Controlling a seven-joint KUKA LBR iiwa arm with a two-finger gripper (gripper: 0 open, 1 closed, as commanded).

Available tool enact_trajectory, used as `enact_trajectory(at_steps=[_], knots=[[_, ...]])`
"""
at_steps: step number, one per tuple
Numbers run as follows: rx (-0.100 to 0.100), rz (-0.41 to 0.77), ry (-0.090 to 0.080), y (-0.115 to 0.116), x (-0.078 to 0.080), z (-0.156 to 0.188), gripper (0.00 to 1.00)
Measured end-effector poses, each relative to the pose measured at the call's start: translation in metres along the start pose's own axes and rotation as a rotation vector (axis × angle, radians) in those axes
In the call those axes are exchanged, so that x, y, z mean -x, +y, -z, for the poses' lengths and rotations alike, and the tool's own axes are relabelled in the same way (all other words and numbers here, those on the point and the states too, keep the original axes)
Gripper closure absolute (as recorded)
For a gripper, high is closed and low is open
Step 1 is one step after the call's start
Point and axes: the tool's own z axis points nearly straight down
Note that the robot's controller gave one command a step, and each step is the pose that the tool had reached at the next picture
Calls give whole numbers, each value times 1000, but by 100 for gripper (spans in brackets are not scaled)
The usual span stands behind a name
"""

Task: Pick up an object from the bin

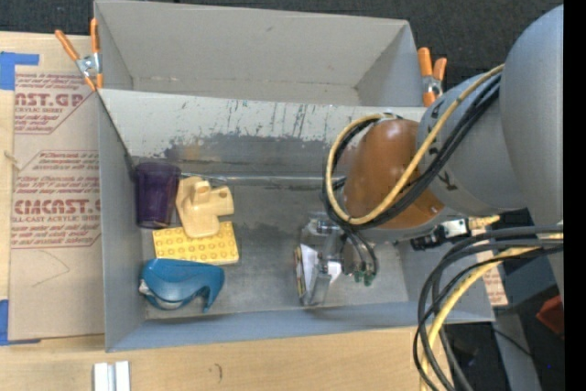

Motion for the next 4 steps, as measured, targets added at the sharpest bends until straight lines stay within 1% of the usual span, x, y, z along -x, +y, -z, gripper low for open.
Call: enact_trajectory(at_steps=[1,2,3,4], knots=[[3,-3,0,43,-7,0,0],[1,-1,6,17,-7,37,0],[2,117,-6,-14,-6,51,0],[1,174,1,-20,-7,14,0]])
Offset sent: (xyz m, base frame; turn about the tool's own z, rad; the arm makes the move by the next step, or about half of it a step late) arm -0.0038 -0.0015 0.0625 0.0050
